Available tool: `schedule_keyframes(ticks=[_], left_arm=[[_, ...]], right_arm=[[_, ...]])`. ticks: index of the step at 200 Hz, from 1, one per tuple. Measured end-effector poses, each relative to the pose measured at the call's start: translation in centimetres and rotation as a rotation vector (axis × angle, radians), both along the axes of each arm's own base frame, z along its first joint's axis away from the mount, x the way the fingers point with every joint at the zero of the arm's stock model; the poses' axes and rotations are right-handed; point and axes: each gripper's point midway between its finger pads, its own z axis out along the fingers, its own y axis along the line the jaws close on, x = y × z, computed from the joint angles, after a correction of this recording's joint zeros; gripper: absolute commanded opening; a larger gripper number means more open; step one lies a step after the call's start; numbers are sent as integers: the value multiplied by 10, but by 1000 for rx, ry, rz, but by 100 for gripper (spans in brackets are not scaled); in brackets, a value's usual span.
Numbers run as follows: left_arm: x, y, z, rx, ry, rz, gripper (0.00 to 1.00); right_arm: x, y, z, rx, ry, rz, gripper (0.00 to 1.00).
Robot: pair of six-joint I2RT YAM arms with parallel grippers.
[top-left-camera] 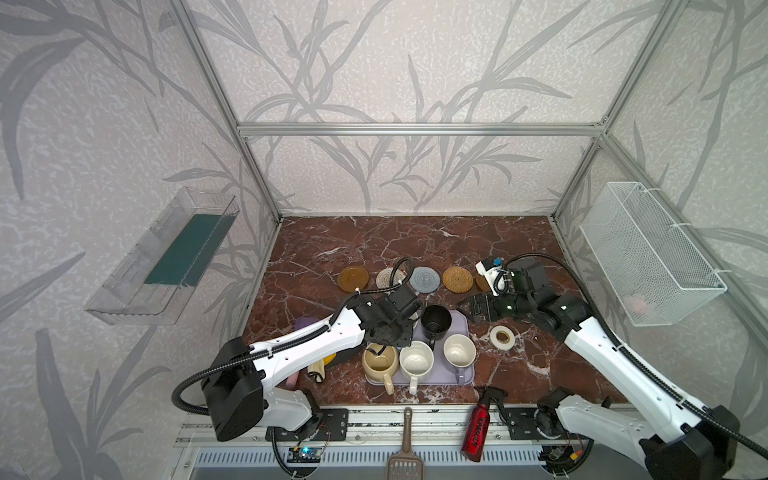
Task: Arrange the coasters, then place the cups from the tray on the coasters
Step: 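Grasp the light blue mug with the left gripper while the right arm approaches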
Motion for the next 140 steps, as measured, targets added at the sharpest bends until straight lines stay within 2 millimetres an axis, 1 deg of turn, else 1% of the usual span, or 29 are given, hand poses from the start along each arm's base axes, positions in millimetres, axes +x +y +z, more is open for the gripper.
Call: schedule_keyframes(ticks=[7,34,89,140], left_arm=[[0,0,-3,10,5,1,23],[1,1,-15,50,22,3,23],[3,2,-16,62,8,13,23],[5,3,-29,102,25,16,23]], right_arm=[[-1,0,-1,-1,3,1,97],[-1,0,-2,-1,5,2,98],[-1,2,-3,0,10,9,98],[-1,1,-4,-10,7,8,98]])
